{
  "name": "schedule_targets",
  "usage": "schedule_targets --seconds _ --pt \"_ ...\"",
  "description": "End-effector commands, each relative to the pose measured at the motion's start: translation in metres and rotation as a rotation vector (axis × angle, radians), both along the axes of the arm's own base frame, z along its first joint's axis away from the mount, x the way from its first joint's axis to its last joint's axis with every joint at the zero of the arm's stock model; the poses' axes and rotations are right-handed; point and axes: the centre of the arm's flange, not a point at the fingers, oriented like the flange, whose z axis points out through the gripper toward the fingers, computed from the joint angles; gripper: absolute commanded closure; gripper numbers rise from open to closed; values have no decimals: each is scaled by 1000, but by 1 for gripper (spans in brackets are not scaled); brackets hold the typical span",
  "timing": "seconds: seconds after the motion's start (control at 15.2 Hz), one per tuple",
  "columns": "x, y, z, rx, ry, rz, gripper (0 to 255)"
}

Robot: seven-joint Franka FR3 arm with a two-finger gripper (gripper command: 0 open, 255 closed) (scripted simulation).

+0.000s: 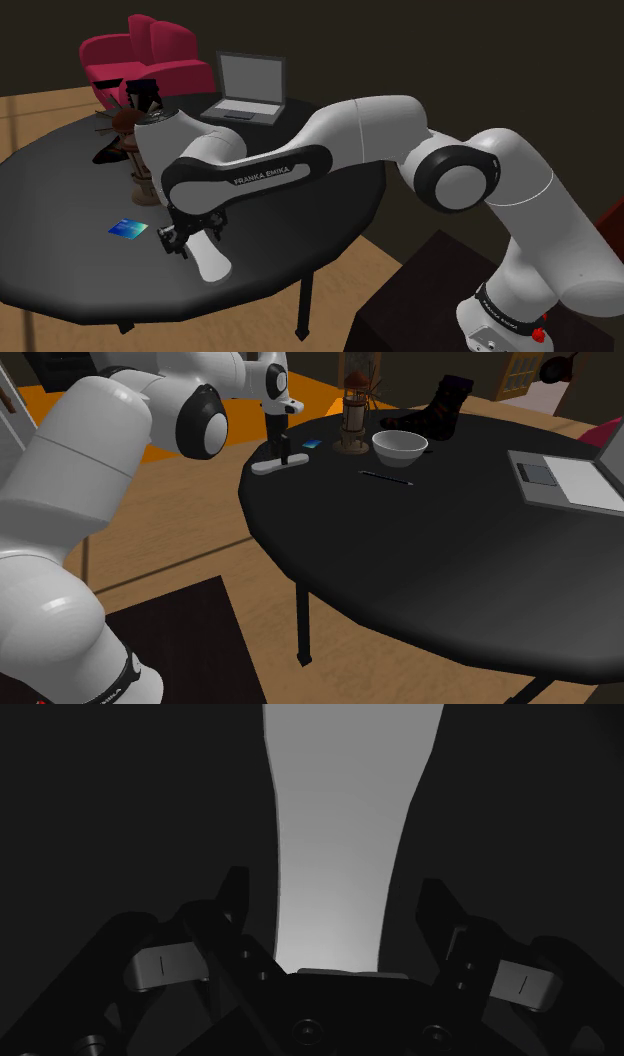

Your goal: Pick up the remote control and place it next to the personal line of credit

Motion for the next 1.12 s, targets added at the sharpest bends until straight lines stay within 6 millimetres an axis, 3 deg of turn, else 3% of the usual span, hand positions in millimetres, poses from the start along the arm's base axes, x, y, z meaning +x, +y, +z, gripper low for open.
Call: schedule_targets --seconds 0.0,0.26,0.53,1.06 --pt "0 0 0 0 0 0 0" --pt "0 0 0 0 0 0 0" --pt "0 1 50 0 0 0 0" --pt "0 1 50 0 0 0 0"
